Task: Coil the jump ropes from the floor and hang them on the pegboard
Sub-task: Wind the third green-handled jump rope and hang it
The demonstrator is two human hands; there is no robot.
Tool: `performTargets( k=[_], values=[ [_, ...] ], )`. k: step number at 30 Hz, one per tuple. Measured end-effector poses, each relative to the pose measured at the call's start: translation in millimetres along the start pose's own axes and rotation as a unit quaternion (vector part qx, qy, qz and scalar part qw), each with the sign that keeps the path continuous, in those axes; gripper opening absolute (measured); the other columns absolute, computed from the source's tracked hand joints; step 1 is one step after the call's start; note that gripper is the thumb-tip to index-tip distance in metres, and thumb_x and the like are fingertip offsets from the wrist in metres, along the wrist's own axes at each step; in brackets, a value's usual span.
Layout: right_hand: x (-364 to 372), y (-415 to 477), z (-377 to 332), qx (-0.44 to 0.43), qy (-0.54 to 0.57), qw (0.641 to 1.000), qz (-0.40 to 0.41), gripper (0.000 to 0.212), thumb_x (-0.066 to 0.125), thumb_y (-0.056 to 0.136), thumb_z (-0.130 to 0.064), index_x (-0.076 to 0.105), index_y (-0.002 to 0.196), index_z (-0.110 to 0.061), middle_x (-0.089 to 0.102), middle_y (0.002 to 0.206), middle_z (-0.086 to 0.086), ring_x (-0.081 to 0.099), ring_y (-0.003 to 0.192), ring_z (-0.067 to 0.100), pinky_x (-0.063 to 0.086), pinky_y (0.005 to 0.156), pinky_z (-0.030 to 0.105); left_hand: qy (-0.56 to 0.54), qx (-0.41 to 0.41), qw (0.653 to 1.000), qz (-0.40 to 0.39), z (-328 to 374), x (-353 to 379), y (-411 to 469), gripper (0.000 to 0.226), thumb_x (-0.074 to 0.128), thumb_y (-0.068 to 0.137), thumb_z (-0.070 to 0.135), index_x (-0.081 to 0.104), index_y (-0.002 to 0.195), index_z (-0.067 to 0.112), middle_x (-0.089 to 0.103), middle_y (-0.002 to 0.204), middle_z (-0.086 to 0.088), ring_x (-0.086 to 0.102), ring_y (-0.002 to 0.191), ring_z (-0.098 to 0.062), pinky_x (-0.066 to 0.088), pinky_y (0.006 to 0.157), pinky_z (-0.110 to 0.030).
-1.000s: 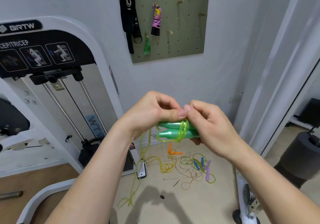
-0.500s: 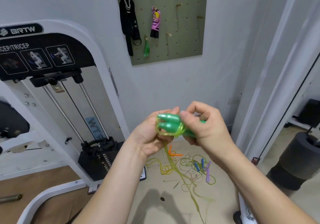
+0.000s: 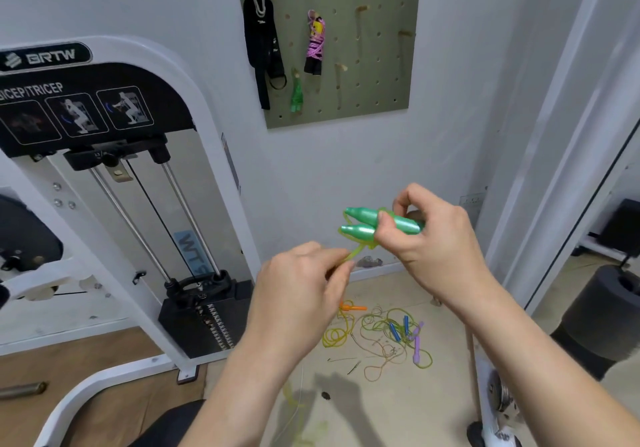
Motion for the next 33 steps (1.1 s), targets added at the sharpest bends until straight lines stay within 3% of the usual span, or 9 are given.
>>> performTargets(
  k=[4,8,11,15,19,22,26,28,33],
  values=[
    [7,-7,-31,-0.141,-0.167,0.975,-0.026,0.031,0.041,0.076,-0.056,0.033,0.079,-0.027,0.038,0.048,-0.003,0.04,0.051,0.033,0.031,0.049,0.03,0.119,0.146,0.982,0.016,33,-13,4,0.023,0.054,0.085,0.028,0.065,0.07,0.014,0.051,0.061,0.001,0.052,0.053,-0.024,0.042,0.043,-0.03],
    [20,-14,-42,-0.209,-0.213,0.95,-0.092,0.03,0.028,0.078,-0.059,0.02,0.08,-0.031,0.036,0.05,-0.003,0.035,0.053,0.032,0.027,0.048,0.03,0.143,0.227,0.963,0.029,43,-21,12,0.012,0.07,0.077,0.015,0.063,0.068,0.01,0.052,0.061,-0.003,0.048,0.053,-0.026,0.042,0.042,-0.033],
    [26,-17,-43,-0.214,-0.183,0.951,-0.129,0.031,0.021,0.081,-0.061,0.02,0.078,-0.031,0.031,0.048,-0.003,0.032,0.056,0.028,0.025,0.051,0.032,0.125,0.254,0.959,0.022,47,-23,18,0.02,0.064,0.08,0.025,0.064,0.067,0.01,0.054,0.059,-0.003,0.049,0.052,-0.024,0.042,0.043,-0.028],
    [28,-22,-42,-0.207,-0.13,0.957,-0.154,0.028,0.023,0.087,-0.056,0.025,0.076,-0.031,0.033,0.047,-0.001,0.031,0.048,0.018,0.025,0.05,0.032,0.034,0.206,0.977,-0.043,36,-21,33,0.018,0.066,0.073,0.037,0.072,0.068,0.02,0.061,0.06,0.002,0.054,0.054,-0.015,0.044,0.048,-0.025],
    [26,-19,-38,-0.176,-0.044,0.965,-0.189,0.049,0.027,0.089,-0.065,0.036,0.067,-0.022,0.035,0.051,-0.001,0.035,0.05,0.018,0.027,0.048,0.029,-0.164,0.044,0.975,-0.142,16,-13,45,0.011,0.083,0.067,0.028,0.077,0.071,0.019,0.066,0.059,0.001,0.054,0.055,-0.008,0.042,0.053,-0.022],
    [31,-20,-42,-0.146,0.084,0.96,-0.225,0.047,0.033,0.094,-0.058,0.047,0.063,-0.026,0.035,0.05,-0.005,0.036,0.046,0.009,0.031,0.047,0.033,-0.321,-0.066,0.912,-0.248,-2,16,48,0.023,0.086,0.058,0.027,0.069,0.061,0.012,0.058,0.051,0.004,0.047,0.049,-0.006,0.037,0.05,-0.018],
    [31,-17,-44,-0.049,0.297,0.931,-0.207,0.05,0.04,0.1,-0.038,0.056,0.053,-0.032,0.041,0.044,-0.003,0.042,0.037,0.014,0.032,0.036,0.022,-0.594,-0.131,0.74,-0.287,-2,55,36,0.043,0.089,0.046,0.05,0.062,0.059,0.019,0.056,0.058,-0.001,0.05,0.054,-0.016,0.042,0.055,-0.025],
    [33,-17,-40,0.002,0.367,0.912,-0.185,0.049,0.038,0.098,-0.032,0.055,0.053,-0.024,0.04,0.04,0.0,0.038,0.031,0.013,0.028,0.035,0.015,-0.664,-0.153,0.682,-0.264,3,69,31,0.047,0.088,0.046,0.055,0.059,0.059,0.02,0.049,0.061,-0.004,0.044,0.064,-0.019,0.038,0.061,-0.033],
    [46,-25,-10,0.132,0.465,0.867,-0.12,0.044,0.038,0.102,-0.03,0.044,0.065,-0.008,0.036,0.041,0.009,0.033,0.029,0.015,0.021,0.037,0.012,-0.723,-0.226,0.626,-0.184,2,78,28,0.039,0.077,0.065,0.048,0.051,0.062,0.019,0.038,0.053,0.004,0.035,0.038,-0.005,0.025,0.032,-0.016]
  ],
)
Point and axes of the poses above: each hand's wrist, its own y-axis towards the middle knuckle, its own x-axis out of the palm, z = x × y, the point moved 10 cm from there along y, towards the middle knuckle
